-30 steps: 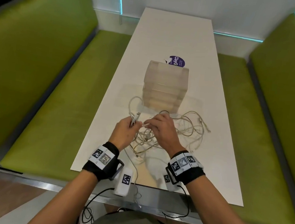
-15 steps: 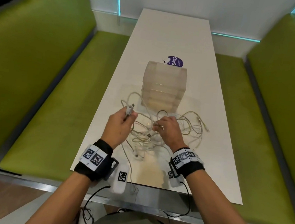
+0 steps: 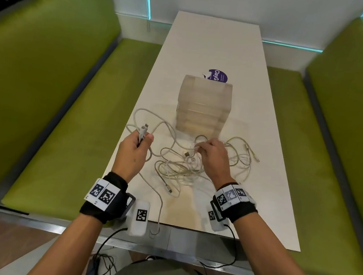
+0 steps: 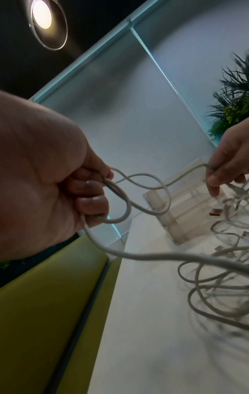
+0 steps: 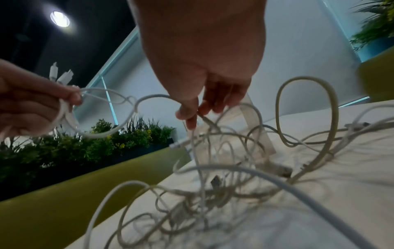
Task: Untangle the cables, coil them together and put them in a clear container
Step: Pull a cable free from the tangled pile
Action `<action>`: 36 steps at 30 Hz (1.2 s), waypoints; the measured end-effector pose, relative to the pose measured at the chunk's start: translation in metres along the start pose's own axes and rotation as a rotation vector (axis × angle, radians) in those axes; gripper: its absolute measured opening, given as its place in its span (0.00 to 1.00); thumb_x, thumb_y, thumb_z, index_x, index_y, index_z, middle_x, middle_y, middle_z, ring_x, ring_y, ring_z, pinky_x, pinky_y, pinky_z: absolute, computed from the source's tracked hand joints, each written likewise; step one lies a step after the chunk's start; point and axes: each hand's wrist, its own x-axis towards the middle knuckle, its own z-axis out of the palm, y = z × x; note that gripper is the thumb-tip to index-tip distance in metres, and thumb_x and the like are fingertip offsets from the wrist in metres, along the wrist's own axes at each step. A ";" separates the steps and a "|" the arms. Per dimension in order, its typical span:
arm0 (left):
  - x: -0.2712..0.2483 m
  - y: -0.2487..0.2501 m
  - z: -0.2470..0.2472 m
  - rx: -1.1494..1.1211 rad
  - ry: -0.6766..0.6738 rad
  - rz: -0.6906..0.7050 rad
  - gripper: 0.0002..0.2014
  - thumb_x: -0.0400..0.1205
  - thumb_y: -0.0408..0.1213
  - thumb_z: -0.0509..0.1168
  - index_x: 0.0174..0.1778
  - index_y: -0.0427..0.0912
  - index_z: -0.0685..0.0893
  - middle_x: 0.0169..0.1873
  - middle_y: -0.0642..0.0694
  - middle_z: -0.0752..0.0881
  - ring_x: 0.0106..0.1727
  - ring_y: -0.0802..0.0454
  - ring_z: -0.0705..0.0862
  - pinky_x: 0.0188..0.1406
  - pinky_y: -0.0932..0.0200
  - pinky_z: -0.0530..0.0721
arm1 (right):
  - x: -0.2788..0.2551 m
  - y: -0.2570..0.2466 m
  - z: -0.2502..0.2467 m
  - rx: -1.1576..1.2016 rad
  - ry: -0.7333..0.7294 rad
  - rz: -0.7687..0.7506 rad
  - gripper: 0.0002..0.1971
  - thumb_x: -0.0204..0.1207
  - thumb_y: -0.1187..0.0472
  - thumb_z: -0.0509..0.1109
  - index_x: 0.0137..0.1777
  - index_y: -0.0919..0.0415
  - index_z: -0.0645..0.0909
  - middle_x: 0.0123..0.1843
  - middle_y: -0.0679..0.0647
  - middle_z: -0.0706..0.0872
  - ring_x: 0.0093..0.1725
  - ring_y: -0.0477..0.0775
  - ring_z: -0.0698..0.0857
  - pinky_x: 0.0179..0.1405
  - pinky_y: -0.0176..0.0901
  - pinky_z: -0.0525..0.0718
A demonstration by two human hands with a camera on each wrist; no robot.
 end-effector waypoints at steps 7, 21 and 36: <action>-0.003 0.001 0.003 -0.008 0.017 0.009 0.10 0.85 0.40 0.62 0.37 0.50 0.79 0.26 0.54 0.74 0.28 0.55 0.70 0.30 0.56 0.69 | 0.005 -0.005 -0.031 0.227 -0.085 0.100 0.09 0.81 0.67 0.60 0.52 0.59 0.82 0.41 0.50 0.84 0.40 0.53 0.83 0.41 0.42 0.78; -0.019 0.006 -0.002 0.192 -0.911 -0.099 0.07 0.78 0.41 0.67 0.44 0.44 0.88 0.34 0.60 0.87 0.35 0.65 0.80 0.41 0.64 0.75 | -0.014 -0.052 -0.075 0.270 -0.898 -0.037 0.42 0.71 0.59 0.76 0.78 0.31 0.57 0.32 0.47 0.86 0.30 0.42 0.77 0.35 0.27 0.73; -0.031 -0.001 -0.011 -0.089 -0.697 -0.125 0.08 0.81 0.33 0.67 0.55 0.42 0.84 0.23 0.58 0.72 0.25 0.58 0.65 0.25 0.64 0.65 | -0.040 -0.044 -0.060 0.488 -0.774 -0.010 0.04 0.76 0.64 0.72 0.45 0.64 0.86 0.38 0.57 0.91 0.36 0.48 0.84 0.38 0.36 0.79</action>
